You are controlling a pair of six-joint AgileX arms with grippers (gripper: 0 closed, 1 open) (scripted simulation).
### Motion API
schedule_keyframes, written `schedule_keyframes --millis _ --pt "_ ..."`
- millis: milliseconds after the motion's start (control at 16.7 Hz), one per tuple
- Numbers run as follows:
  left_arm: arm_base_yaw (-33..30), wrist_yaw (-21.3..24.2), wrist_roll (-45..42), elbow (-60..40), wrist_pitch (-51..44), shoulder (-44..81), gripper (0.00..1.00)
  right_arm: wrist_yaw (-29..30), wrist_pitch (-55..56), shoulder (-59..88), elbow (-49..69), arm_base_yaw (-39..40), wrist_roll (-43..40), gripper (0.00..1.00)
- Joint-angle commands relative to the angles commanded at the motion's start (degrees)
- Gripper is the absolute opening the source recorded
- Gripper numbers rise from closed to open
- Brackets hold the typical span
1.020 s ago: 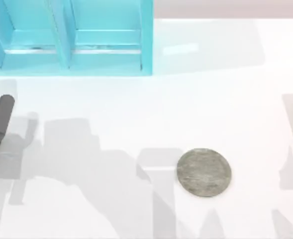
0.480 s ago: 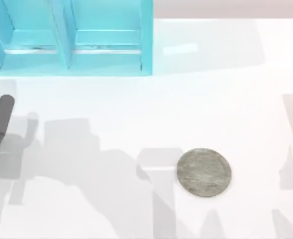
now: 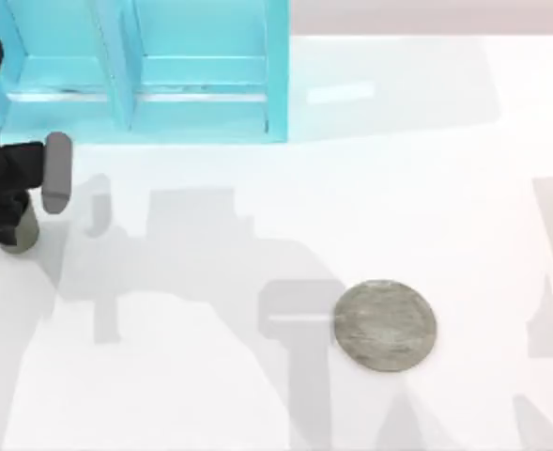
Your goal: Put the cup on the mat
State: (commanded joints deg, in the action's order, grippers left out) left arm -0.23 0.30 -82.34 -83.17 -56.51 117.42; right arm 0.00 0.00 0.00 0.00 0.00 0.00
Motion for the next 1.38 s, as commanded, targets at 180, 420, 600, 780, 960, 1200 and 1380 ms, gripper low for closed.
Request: schedule_keyframes --millis 180,420,600,780,960,1200,1380 --pt "-5.5 0.2 12.4 -9.4 -4.6 5.3 0.00 0.0 0.0 0.0 0.0 0.0 0.0 1.00" --pt "-14.2 0.5 32.6 -23.7 -11.7 13.1 0.00 0.0 0.0 0.0 0.0 0.0 0.0 1.00" --pt "-21.3 0.7 49.5 -34.9 -17.3 18.9 0.00 0.0 0.0 0.0 0.0 0.0 0.0 1.00" --pt "-28.6 0.8 67.4 -46.0 -22.7 24.3 0.00 0.0 0.0 0.0 0.0 0.0 0.0 1.00" --pt "-35.8 1.0 85.3 -56.4 -27.7 29.0 0.00 0.0 0.0 0.0 0.0 0.0 0.0 1.00" --pt "-44.2 1.1 107.1 -68.3 -33.3 33.8 0.00 0.0 0.0 0.0 0.0 0.0 0.0 1.00" --pt "-49.3 1.1 120.5 -75.3 -36.5 36.3 0.00 0.0 0.0 0.0 0.0 0.0 0.0 1.00"
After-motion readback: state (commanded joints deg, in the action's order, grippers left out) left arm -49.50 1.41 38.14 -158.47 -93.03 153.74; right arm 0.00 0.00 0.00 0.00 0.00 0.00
